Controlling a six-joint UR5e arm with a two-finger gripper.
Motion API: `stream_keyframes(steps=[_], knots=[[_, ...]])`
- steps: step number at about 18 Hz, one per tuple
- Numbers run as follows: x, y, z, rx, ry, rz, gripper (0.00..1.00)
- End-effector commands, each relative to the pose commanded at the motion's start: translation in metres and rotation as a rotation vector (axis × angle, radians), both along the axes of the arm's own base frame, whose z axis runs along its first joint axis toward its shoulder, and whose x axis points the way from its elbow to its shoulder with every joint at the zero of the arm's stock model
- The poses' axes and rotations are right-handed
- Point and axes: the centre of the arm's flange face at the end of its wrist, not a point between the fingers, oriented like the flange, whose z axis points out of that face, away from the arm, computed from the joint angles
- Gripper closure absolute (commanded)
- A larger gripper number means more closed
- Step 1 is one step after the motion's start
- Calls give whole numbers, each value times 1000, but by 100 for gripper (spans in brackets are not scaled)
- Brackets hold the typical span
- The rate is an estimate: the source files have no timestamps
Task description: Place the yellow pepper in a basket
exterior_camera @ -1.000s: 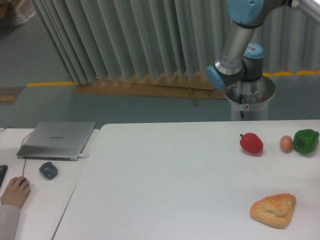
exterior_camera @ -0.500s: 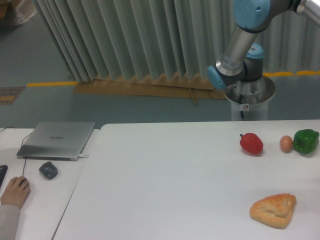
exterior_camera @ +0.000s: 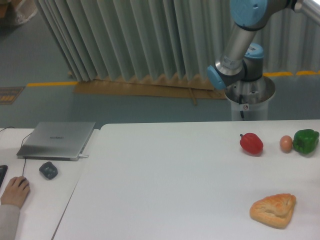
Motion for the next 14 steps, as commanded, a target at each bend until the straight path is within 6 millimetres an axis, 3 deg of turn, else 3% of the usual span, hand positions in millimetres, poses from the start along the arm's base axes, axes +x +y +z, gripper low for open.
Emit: stream_keyframes(steps=[3,4,9,11,14], knots=[[44,25,11,22,-19,-7,0],[64,40,9,21,-26,-25,0],[137,69,-7,3,-69,-99,0],[155,74,-10,1,-84,-90,0],[164,77,-10,16,-94,-68,0]])
